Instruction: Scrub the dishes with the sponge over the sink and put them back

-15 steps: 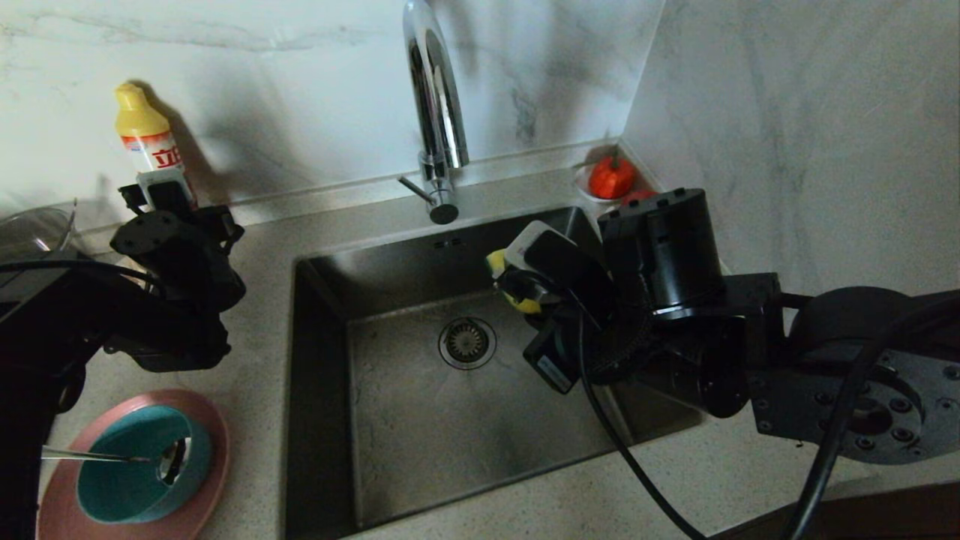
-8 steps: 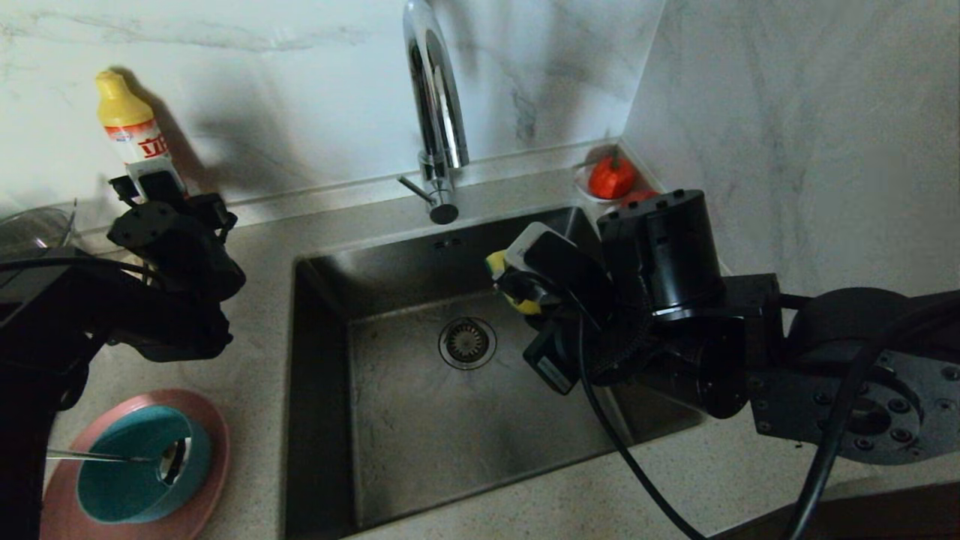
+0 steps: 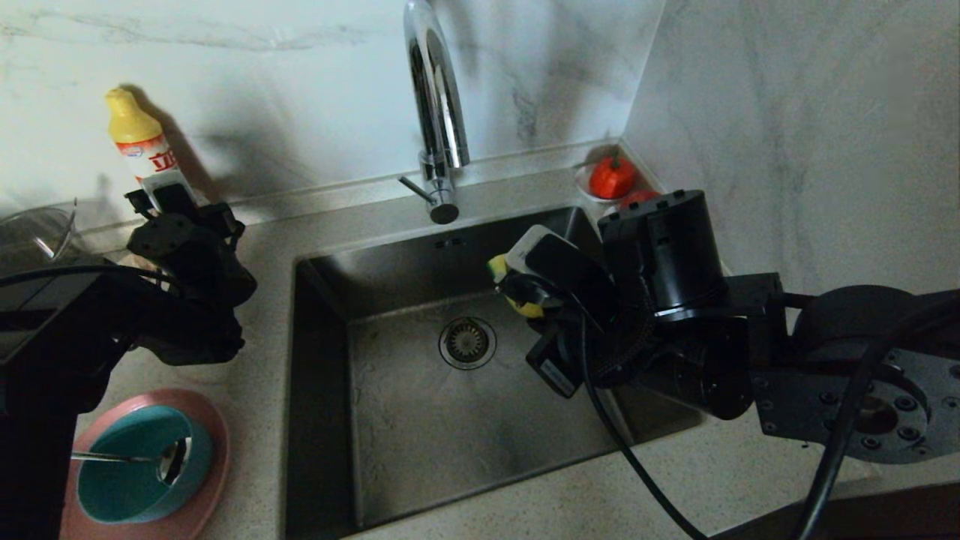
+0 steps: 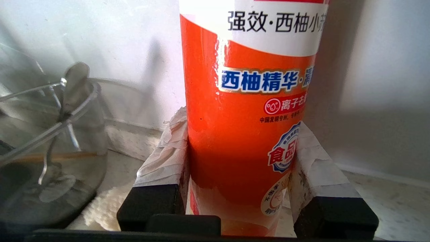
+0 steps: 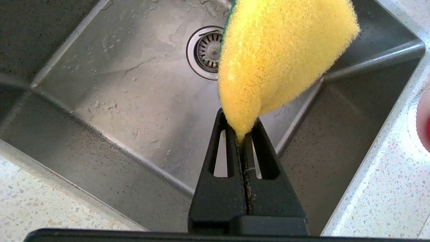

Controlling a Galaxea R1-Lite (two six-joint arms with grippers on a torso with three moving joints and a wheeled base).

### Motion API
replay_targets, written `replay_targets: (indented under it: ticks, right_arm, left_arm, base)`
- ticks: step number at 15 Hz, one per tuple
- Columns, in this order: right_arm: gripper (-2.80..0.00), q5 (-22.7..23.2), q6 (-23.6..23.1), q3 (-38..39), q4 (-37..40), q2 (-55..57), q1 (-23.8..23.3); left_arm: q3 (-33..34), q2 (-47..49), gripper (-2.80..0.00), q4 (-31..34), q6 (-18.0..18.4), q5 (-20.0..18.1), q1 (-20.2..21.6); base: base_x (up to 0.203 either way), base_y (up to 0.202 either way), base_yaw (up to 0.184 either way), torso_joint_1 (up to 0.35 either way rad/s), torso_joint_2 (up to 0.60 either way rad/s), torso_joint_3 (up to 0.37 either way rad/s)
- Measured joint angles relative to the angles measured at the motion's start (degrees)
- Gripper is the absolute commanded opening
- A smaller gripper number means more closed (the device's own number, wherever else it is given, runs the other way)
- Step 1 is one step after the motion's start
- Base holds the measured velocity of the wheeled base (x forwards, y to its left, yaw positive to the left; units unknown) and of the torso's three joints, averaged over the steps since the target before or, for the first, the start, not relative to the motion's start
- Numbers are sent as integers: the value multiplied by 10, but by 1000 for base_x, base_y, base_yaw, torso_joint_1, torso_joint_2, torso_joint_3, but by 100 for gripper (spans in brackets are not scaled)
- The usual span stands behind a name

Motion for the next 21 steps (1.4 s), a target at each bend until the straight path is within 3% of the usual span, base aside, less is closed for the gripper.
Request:
replay_targets:
  ticks: [5,9,21]
  right_arm:
    - [-280,0,-1,-2,2,1,0]
    - [-280,0,0,-8,25,-2,0]
    - [-280,-1,-1,-7,35,-9,2]
  left_arm:
    - [-26,6,-280,0,9,35,-1]
    - [-45,4,-280,0,27,39,-2]
    - [-48,25,-280,0,20,64,-10]
  base:
    - [0,0,0,0,0,0]
    - [0,0,0,0,0,0]
    - [0,0,0,0,0,0]
